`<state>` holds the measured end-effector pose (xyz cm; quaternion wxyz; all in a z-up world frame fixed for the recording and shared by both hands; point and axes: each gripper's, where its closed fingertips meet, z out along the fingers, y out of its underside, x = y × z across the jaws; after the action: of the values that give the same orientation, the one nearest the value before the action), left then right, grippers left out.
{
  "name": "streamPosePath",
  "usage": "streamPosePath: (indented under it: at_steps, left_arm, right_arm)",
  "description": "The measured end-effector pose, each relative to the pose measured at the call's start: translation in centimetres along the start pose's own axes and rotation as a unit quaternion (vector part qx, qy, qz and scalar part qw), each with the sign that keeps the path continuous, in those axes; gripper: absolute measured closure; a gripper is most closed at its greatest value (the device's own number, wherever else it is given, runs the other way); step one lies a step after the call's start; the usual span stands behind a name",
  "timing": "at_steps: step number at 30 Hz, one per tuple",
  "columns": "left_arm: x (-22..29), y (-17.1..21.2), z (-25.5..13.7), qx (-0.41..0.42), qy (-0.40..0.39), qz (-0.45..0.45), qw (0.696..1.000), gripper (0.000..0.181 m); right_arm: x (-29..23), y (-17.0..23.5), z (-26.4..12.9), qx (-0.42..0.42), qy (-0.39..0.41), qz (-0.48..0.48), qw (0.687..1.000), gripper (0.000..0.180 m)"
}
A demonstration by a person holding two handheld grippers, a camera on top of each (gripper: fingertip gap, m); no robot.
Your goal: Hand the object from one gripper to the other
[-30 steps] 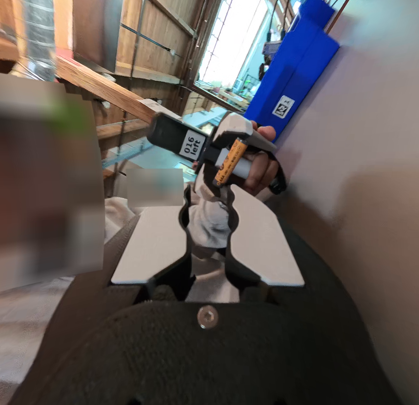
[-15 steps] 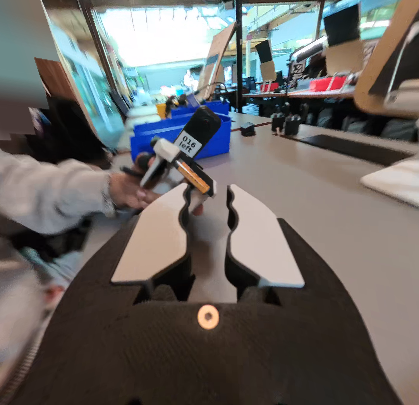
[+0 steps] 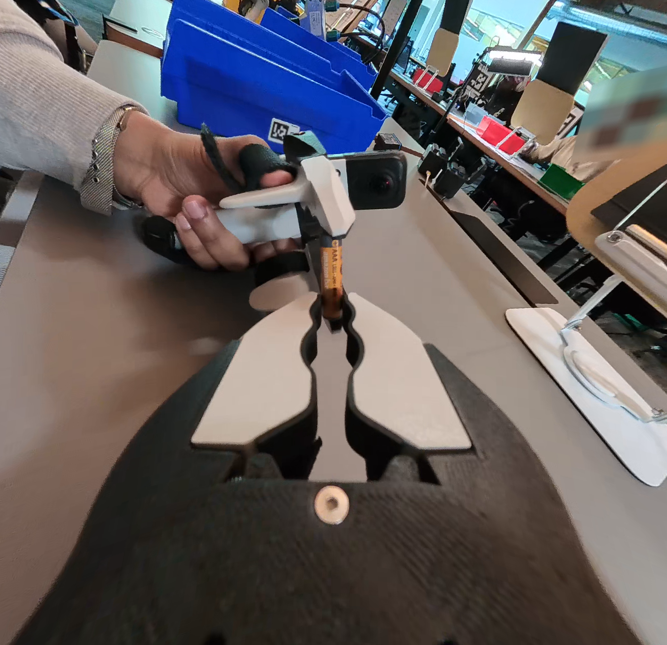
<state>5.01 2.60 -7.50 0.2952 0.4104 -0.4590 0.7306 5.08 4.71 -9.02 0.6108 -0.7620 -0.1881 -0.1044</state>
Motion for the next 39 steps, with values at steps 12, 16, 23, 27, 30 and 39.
streamPosePath:
  at_steps: [12,16,23,27,30,39]
  left_arm:
    - [0.4,-3.0,-0.9,0.103,-0.047,0.12,0.986,0.089]
    - [1.1,-3.0,-1.0,0.1,-0.065,0.195,0.974,0.113]
    - [1.0,-1.6,0.1,0.044,-0.108,0.292,0.949,0.142]
    - [1.3,-1.4,0.3,0.04,-0.111,0.318,0.941,0.155]
    - [1.4,-1.4,0.2,0.041,-0.113,0.321,0.939,0.162]
    - [1.2,-1.7,-0.1,0.046,-0.124,0.321,0.938,0.17]
  right_arm:
    - [1.4,-0.3,-0.6,0.031,-0.018,0.174,0.984,0.169]
    - [1.7,-0.8,-1.1,0.061,-0.052,0.279,0.957,0.169]
    - [0.9,-1.2,-1.0,0.076,-0.103,0.341,0.931,0.168]
    - [0.2,-1.2,-0.7,0.069,-0.117,0.339,0.931,0.169]
    - [-0.1,-1.1,-0.5,0.065,-0.122,0.338,0.931,0.169]
    - [0.0,-1.3,-0.6,0.076,-0.126,0.35,0.925,0.166]
